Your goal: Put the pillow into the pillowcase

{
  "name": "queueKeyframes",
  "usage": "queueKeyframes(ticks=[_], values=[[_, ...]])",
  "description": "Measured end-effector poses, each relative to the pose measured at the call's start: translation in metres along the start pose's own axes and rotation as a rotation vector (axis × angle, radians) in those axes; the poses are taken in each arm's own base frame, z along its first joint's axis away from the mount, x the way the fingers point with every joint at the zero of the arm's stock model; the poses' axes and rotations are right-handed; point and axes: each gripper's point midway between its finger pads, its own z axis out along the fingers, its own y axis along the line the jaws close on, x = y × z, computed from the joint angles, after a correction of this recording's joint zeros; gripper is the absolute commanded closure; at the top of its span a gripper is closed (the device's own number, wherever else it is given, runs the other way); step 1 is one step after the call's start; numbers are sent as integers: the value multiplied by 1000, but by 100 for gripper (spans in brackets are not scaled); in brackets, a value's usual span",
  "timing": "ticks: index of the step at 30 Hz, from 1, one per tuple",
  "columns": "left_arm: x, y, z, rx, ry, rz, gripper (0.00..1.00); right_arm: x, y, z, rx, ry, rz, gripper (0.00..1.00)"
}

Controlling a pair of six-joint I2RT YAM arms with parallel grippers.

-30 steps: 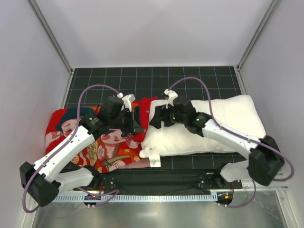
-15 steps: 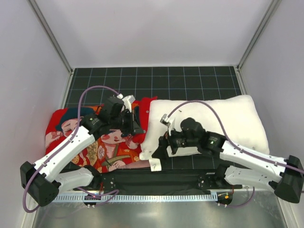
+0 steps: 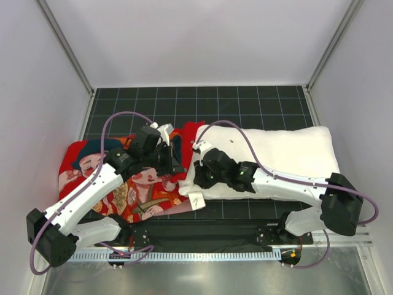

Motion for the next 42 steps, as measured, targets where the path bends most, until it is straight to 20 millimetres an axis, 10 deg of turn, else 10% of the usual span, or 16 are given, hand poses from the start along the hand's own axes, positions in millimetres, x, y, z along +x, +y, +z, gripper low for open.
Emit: queueKeyframes(ticks=[7,15,32,42], values=[[-6,2,1,-12,-28,5,100,-54,-45,-14,192,-121,89,96],[-12,-9,1,40,-42,1,100,-71,-85,-19,214,-150,195,96],[-21,-100,41,376,9,-262,98,-63,-51,31,-147,-231,368,96],[-31,-96,41,383,19,-281,98,-52,-22,-10,-343,-307,333,90]])
